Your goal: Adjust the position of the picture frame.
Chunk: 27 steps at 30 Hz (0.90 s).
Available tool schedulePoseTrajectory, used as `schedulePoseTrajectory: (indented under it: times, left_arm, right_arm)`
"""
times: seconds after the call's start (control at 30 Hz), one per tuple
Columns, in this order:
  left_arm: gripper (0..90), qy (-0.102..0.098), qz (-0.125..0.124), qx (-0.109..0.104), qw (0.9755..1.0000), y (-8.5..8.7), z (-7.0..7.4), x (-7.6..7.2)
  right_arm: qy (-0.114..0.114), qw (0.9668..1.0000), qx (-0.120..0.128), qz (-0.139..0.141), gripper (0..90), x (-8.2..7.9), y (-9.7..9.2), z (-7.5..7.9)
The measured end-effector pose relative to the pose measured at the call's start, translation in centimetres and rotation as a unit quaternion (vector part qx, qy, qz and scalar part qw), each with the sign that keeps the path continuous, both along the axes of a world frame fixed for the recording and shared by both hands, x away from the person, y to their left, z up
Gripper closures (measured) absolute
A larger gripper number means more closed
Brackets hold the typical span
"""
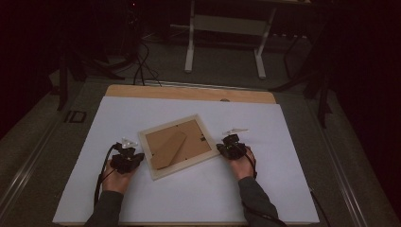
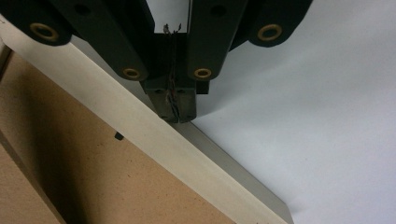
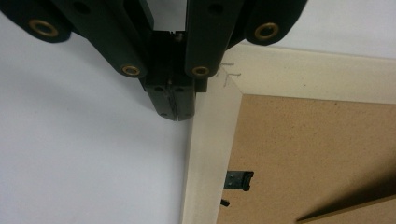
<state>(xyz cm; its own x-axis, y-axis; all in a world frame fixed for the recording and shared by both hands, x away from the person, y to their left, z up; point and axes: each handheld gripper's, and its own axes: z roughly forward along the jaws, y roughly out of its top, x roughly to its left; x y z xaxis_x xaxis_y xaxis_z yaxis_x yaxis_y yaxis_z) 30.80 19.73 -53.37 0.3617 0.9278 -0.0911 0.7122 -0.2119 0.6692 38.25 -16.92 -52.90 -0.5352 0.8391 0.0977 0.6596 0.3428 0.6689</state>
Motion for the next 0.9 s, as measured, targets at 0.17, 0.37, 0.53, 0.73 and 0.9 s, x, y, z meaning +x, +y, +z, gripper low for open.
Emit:
schedulePoseTrajectory:
  times: [0.17,0.37,0.53,0.73,0.9]
  left_arm:
    - [90.0,0.0,0.004,0.008,1.0,-0.4,0.1,0.0]
    - [90.0,0.001,0.006,0.01,0.9999,-0.7,0.1,-0.1]
    - [90.0,0.008,0.007,0.001,0.9999,-0.7,0.2,0.0]
    - [90.0,0.009,0.001,0.007,0.9999,-1.2,0.2,-0.2]
    - [90.0,0.011,-0.001,0.012,0.9999,-1.7,0.3,-0.4]
  right_arm:
    - [0.003,1.0,0.003,-0.001,90.0,-0.4,-0.2,0.0]
    - [0.002,1.0,0.004,-0.003,90.0,-0.7,-0.4,0.0]
    - [0.001,1.0,0.002,-0.004,90.0,-1.1,-0.6,0.0]
    - [0.003,1.0,-0.002,-0.002,90.0,-1.6,-0.9,0.0]
    - [0.002,1.0,-0.001,-0.003,90.0,-1.9,-1.2,0.0]
